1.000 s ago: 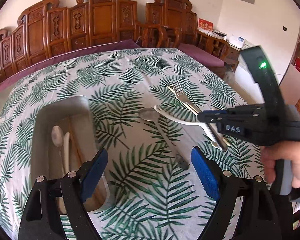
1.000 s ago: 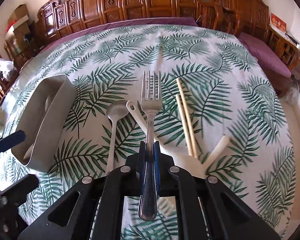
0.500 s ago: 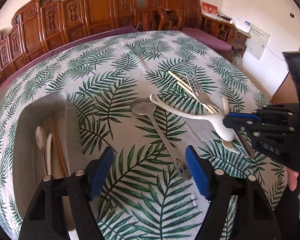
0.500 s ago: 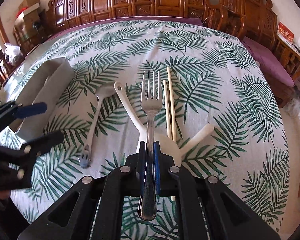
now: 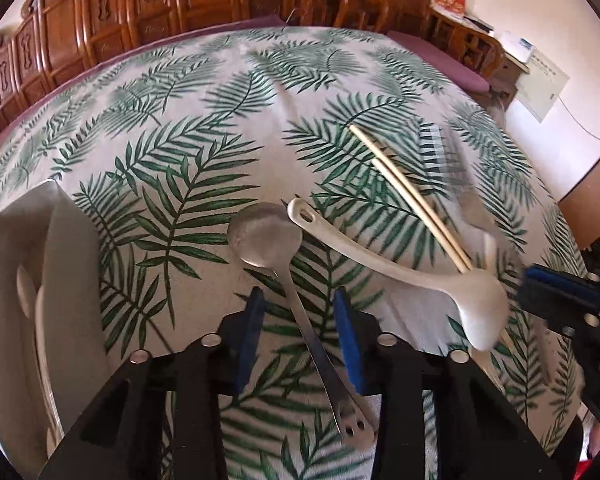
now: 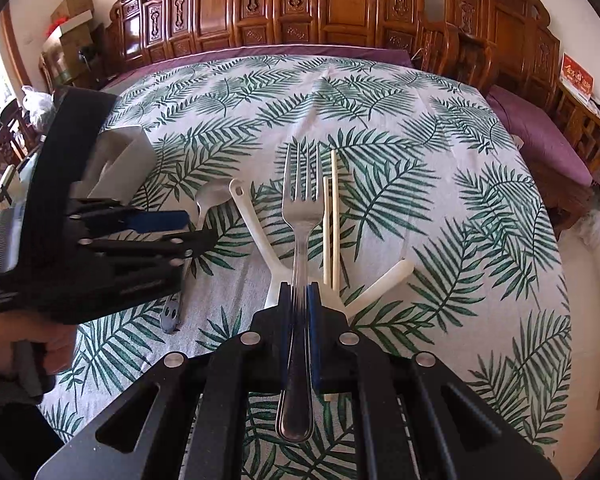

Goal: Organize utensils
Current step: 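Grasp a metal spoon with the left tool while the right tool holds the fork, then carry the metal spoon into the tray and open the left tool while the right tool carries the fork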

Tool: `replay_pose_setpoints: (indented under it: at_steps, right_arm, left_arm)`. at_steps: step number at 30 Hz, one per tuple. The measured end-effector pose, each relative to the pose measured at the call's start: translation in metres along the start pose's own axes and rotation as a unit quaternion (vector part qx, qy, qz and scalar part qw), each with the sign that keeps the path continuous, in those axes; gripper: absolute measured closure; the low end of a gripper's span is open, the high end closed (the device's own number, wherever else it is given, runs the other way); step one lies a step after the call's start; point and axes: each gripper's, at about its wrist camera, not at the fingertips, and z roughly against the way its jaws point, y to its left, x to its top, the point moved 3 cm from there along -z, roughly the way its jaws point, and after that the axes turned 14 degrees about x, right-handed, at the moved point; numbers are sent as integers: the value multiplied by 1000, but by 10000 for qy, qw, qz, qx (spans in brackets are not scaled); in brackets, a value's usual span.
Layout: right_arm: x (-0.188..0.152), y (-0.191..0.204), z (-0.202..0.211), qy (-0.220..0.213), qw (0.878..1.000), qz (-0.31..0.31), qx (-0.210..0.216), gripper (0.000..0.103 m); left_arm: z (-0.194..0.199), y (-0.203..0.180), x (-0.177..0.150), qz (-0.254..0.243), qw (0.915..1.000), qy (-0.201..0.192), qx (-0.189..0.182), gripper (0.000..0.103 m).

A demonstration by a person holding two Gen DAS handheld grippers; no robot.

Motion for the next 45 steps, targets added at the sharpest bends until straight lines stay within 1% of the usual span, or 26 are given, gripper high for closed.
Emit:
replay_pose_setpoints:
  at_steps: [2,3,4,5,7,9,14,24,30,37,45]
  right_arm:
    - [1,-1,2,-12,10000,9,-7,93]
    - [1,-1,2,-13,10000,10,-13,93]
    - [0,-1,2,-7,10000,9,-6,93]
    - [0,0,2,-5,10000,9,-2,93]
    - [-2,2,2,2,10000,18,6,93]
    - [-4,4,2,2,10000,12,19,93]
    - [-6,14,2,-26,10000,19,75,93]
    - [2,47,16,-176,9996,188,114,93]
    - [9,70,28,-285,9990,309,136,93]
    - [14,95,35,-343,9982,460,180,93]
    - [21,119,31,-328,9974,586,261,93]
  left_arm:
    - [-3,-1,3,-22,9999,-30,110,74]
    - [-4,-2,4,-58,9998,-46,195,79]
    - [-4,-2,4,-86,9996,-62,280,87]
    - [-5,0,4,-111,9993,-77,337,89]
    - [-4,5,2,-65,9995,-58,307,95]
    - [-3,11,0,-18,9996,-34,295,98]
    - [12,22,-6,-24,9994,-154,295,98]
    - [76,47,-11,2,9973,-663,323,98]
    - [105,64,-12,40,9956,-853,372,98]
    - [126,87,-16,120,9939,-994,453,98]
    - [129,120,-20,285,9933,-1011,477,98]
